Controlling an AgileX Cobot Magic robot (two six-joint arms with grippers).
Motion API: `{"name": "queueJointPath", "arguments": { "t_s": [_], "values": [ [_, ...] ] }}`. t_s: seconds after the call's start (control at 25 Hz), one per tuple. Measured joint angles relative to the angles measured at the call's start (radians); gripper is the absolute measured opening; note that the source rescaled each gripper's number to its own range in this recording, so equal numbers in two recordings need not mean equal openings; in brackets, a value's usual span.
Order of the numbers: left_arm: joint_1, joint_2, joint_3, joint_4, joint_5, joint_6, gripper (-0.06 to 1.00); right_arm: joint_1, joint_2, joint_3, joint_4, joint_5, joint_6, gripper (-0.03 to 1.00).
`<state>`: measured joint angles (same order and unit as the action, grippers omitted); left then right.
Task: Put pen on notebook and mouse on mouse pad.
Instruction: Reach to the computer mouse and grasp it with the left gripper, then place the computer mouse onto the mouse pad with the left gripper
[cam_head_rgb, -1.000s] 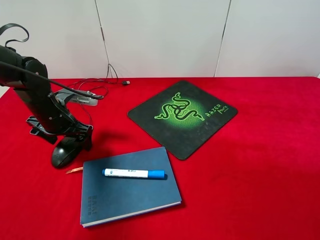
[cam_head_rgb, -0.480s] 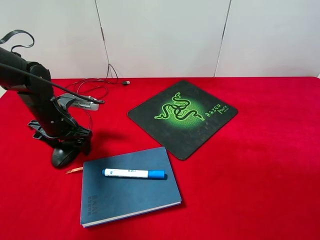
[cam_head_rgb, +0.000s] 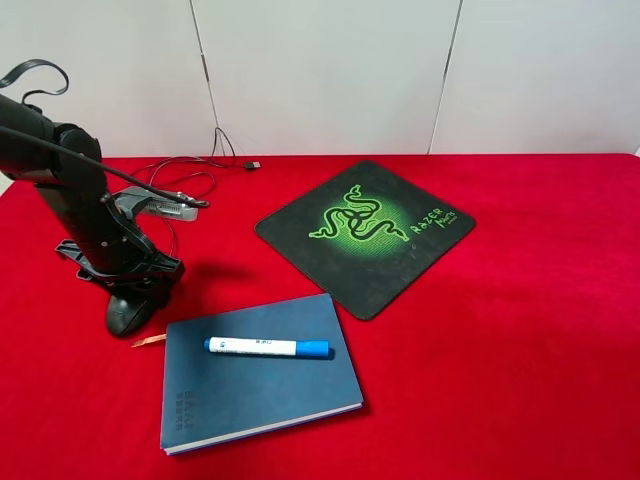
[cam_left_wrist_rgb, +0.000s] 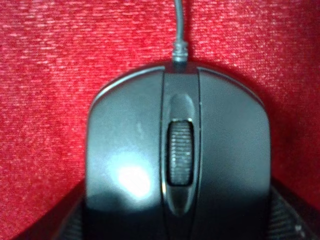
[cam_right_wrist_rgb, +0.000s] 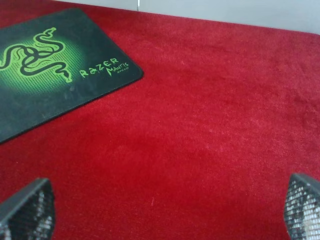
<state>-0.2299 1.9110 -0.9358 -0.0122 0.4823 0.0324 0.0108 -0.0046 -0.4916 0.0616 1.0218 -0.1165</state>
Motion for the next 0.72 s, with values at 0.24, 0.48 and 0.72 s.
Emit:
{"name": "queueJointPath", "arguments": {
  "t_s": [0.24,0.48,0.72],
  "values": [
    [0.0,-0.012,0.0,0.0,0.049,0.0,0.0,0.0,0.0,0.0,0.002,0.0,0.0,1.0],
    [0.0,-0.104,-0.025,0.0,0.138,0.0,0.0,0.0,0.0,0.0,0.002,0.0,0.0,1.0],
    [0.0,-0.199,-0.076,0.029,0.284,0.0,0.0,0.0,0.0,0.0,0.002,0.0,0.0,1.0]
  ]
}}
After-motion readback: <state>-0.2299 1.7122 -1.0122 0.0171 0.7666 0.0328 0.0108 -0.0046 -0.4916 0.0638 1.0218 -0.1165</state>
